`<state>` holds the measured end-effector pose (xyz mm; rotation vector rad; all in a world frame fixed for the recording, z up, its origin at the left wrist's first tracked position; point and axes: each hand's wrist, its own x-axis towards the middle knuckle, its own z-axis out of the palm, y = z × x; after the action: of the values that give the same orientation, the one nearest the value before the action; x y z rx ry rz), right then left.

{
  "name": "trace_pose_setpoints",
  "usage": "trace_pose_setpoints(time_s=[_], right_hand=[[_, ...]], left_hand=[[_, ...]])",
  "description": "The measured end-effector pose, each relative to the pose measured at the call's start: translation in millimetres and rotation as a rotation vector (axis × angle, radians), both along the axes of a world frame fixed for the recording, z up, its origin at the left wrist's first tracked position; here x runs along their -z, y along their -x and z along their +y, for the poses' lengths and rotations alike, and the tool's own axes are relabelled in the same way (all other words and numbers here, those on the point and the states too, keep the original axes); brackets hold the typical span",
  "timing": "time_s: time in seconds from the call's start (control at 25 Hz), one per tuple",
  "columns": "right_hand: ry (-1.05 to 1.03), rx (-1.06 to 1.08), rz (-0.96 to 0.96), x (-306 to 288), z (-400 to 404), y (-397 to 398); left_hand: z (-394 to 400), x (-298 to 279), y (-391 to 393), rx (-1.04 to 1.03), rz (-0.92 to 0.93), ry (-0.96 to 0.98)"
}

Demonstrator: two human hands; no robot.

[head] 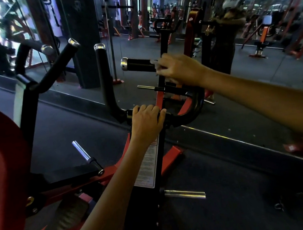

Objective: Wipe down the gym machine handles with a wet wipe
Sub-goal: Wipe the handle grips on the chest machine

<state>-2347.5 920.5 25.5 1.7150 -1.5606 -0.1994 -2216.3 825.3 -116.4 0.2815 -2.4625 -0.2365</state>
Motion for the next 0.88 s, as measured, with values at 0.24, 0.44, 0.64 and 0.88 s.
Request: trace_pose_setpoints(time_s=[0.24,0.44,0.64,0.88], right_hand=[[-0.037,0.398,0.116,18.9,53.4,-8.9],[0.096,0.675,-0.232,24.0,49.9,-40.6],[0.192,0.731,-0.391,33.9,52.4,-63.2],[0.294,0.725,-0.707,65.5,58.0,-79.3]], left_hand=[[2.5,-2.4,-1.5,-0.024,0.019,0.014],[3.6,-7.7,-5.1,-0.018,-0.059,0.008],[2.7,-11.0,-5.5,-0.024,-0.117,-0.009],[2.5,-10.0,-6.0,-0.013,-0.120,-0.009]])
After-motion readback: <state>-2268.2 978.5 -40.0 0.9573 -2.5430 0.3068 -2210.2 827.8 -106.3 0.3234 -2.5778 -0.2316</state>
